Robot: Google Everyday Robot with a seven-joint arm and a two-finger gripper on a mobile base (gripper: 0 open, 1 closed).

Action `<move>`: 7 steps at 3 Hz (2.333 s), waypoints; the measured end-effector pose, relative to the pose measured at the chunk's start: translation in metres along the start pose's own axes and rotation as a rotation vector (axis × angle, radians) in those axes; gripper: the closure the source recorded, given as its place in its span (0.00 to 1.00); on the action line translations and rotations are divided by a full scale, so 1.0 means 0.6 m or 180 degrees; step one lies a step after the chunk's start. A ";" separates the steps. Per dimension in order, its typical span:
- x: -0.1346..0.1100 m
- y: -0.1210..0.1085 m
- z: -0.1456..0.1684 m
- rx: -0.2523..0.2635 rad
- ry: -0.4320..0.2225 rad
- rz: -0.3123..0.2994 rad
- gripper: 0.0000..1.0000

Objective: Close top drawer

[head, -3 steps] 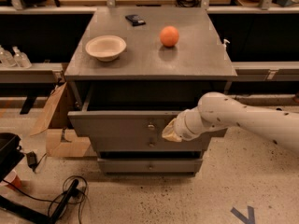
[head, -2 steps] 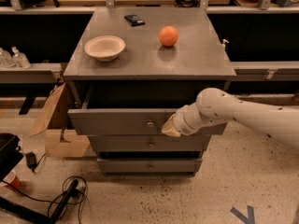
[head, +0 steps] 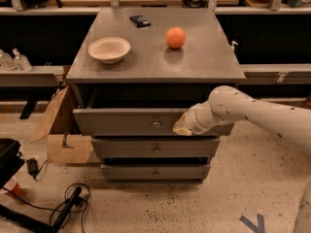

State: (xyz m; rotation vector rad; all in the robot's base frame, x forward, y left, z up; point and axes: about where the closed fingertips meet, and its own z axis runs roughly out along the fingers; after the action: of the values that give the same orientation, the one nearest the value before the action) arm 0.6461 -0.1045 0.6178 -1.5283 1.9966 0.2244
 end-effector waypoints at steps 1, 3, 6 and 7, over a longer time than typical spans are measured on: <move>0.022 -0.013 -0.010 0.0066 0.0012 0.0081 1.00; 0.072 -0.028 -0.046 0.0243 0.0020 0.0263 1.00; 0.069 -0.022 -0.035 0.0203 0.0019 0.0254 0.28; 0.068 -0.020 -0.032 0.0193 0.0018 0.0252 0.05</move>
Offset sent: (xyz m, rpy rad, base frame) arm 0.0009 -0.0660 0.0040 0.0031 -0.0228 -0.1306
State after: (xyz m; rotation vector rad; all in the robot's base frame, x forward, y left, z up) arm 0.6442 -0.1512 0.6134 -1.4154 2.0519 0.1901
